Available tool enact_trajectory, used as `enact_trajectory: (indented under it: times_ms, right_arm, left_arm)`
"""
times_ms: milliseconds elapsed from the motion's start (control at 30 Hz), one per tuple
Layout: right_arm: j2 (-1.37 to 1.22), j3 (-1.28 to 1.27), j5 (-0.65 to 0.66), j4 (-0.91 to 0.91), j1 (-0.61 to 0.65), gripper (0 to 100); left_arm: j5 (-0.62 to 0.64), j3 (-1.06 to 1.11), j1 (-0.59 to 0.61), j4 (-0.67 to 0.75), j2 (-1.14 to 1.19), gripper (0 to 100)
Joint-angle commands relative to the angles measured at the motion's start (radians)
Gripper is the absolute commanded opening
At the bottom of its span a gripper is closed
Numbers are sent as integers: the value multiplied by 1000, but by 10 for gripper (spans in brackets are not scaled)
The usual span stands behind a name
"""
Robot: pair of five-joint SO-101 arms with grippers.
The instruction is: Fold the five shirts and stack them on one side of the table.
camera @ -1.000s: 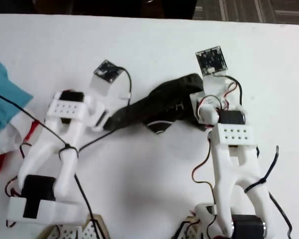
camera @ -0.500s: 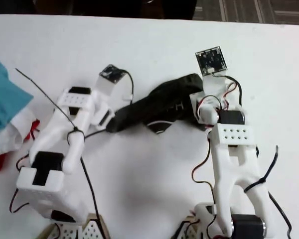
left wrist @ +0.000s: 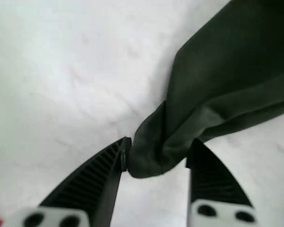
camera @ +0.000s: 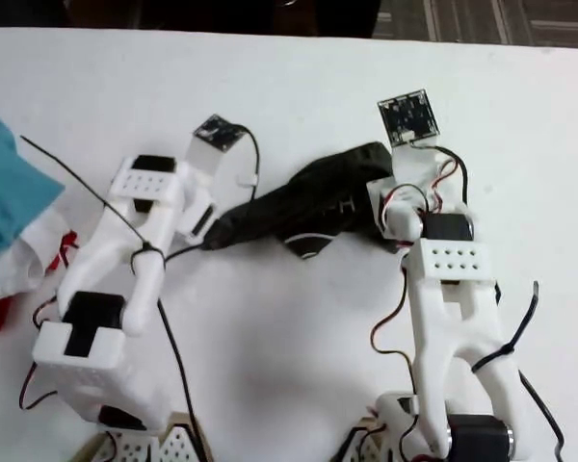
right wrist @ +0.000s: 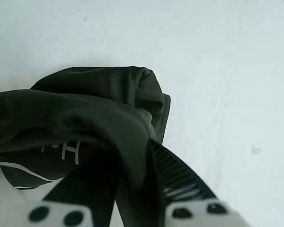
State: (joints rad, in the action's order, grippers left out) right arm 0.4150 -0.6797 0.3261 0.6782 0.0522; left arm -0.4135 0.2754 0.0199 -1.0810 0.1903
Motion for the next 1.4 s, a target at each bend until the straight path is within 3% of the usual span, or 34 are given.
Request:
enact_trajectory:
  times_ms: [0,33,333,500,667,833,1100,1367]
  right_arm:
    - [50,8,-11,33,-10,18]
    - [58,12,-14,54,-10,18]
    - [308,6,-15,309,-10,18]
    - [420,-34,-8,490,51,18]
    - [483,-147,32,513,105,18]
    - [437,-183,84,361,120,18]
    - [354,161,84,478,125,18]
    - [344,408,84,506,128,18]
  left_arm:
    - [9,-13,-5,-14,-20,63]
    - [9,-16,-5,-26,-28,15]
    - [58,-130,110,-296,-331,27]
    - [-2,-113,126,-430,-488,27]
    - [-12,-82,227,-431,-559,27]
    - [-6,-88,333,-353,-534,27]
    - [-5,-166,345,-350,-528,26]
    - [66,-386,344,-451,-528,26]
